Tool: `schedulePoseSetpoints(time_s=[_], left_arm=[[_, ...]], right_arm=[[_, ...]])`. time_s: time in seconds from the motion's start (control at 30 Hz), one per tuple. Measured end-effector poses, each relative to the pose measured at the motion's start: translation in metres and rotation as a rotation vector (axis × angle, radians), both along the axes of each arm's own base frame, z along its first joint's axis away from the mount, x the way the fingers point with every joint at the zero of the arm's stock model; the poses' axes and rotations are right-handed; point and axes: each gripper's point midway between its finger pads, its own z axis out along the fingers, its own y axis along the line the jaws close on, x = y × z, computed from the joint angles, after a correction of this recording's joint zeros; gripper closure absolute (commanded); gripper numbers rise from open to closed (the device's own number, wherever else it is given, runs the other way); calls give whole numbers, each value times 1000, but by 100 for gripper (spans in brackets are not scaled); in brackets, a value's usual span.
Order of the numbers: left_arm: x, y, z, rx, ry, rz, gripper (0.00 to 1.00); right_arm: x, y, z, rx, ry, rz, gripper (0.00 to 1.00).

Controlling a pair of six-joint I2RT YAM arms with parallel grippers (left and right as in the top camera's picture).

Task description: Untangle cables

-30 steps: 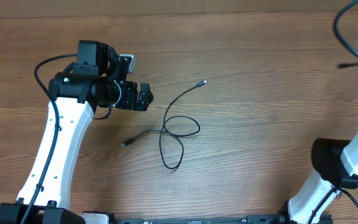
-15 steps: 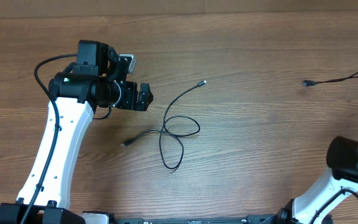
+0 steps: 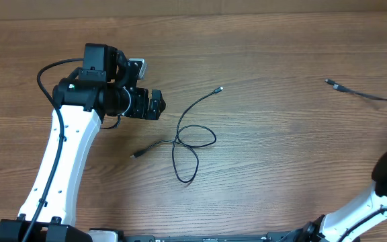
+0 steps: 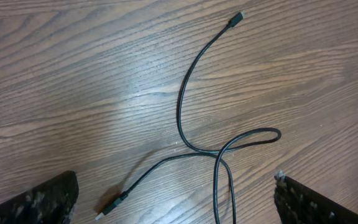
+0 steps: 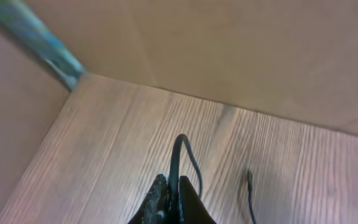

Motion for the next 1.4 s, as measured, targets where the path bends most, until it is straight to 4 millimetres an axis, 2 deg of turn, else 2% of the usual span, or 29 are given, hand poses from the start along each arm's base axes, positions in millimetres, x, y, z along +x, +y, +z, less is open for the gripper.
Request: schedulePoseSetpoints(time_s=[0.33, 0.47, 0.6, 0.77, 0.8, 0.9, 0.97, 1.0, 1.1, 1.4], left_arm=[[0, 0, 0, 0, 0, 0, 0], [0, 0, 0, 0, 0, 0, 0], [0, 0, 0, 0, 0, 0, 0], [0, 0, 0, 0, 0, 0, 0], [0, 0, 0, 0, 0, 0, 0], [0, 0, 0, 0, 0, 0, 0], [0, 0, 0, 0, 0, 0, 0], [0, 0, 0, 0, 0, 0, 0], [0, 0, 0, 0, 0, 0, 0], [0, 0, 0, 0, 0, 0, 0]], right_arm=[[-34, -54, -58, 108, -32, -73, 96], [-48, -72, -74, 136, -61, -96, 96], [-57, -86, -79, 154, -91, -92, 95], [-60, -92, -82, 169, -106, -68, 81], [-60, -92, -82, 171, -106, -63, 73], [-57, -90, -86, 183, -106, -48, 34], [-55, -89, -88, 192, -107, -36, 13], [-54, -87, -89, 202, -112, -28, 7], [-50, -84, -90, 220, -120, -4, 0], [-33, -58, -96, 315, -149, 130, 0]])
